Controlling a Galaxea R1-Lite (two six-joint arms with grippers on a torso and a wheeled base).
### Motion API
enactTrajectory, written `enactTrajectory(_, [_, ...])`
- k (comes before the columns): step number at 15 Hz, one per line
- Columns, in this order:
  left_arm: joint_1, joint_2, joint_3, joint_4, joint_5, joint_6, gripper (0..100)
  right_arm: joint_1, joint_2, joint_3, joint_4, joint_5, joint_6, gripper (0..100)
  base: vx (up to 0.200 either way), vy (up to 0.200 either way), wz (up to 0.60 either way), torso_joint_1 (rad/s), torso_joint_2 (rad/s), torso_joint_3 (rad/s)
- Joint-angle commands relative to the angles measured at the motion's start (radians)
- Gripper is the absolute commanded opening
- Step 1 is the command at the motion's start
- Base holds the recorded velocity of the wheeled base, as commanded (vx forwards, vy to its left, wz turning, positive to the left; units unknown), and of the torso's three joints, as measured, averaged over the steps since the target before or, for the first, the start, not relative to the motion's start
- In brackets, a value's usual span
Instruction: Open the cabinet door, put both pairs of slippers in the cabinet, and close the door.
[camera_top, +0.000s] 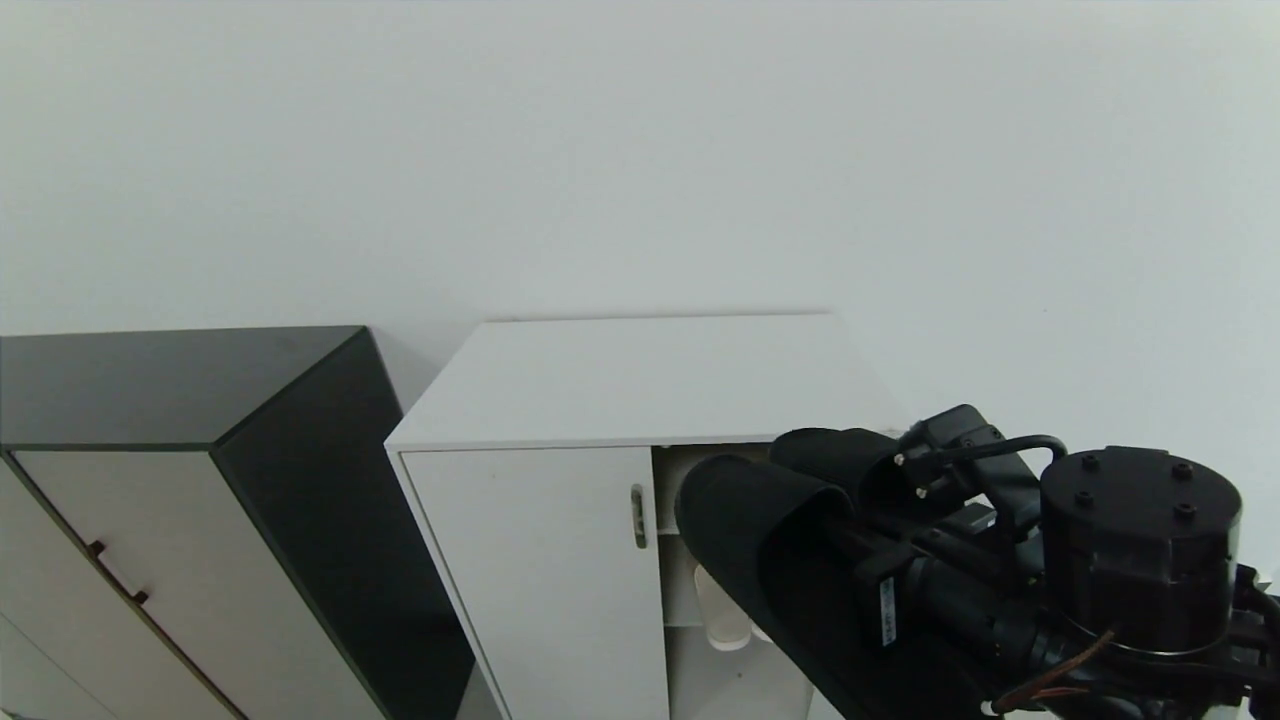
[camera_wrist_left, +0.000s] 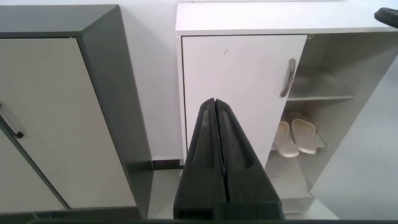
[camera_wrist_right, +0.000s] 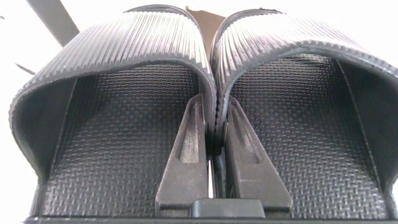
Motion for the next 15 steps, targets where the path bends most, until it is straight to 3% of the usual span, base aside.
enactTrajectory(1, [-0.001, 0.000, 0.000, 0.000, 0.000, -0.001, 0, 0.001, 0.009, 0.006, 0.000, 0.001, -0.004, 0, 0.000, 0.000, 0.00, 0.000, 0.00, 0.000])
enactTrajectory(9, [-0.001, 0.000, 0.000, 0.000, 0.000, -0.001, 0, 0.000, 0.010, 0.007, -0.002, 0.014, -0.004, 0, 0.000, 0.000, 0.00, 0.000, 0.00, 0.000])
enactTrajectory(15, [-0.001, 0.000, 0.000, 0.000, 0.000, -0.001, 0, 0.000, 0.010, 0.009, 0.000, 0.014, -0.004, 0, 0.000, 0.000, 0.00, -0.177, 0.44, 0.248])
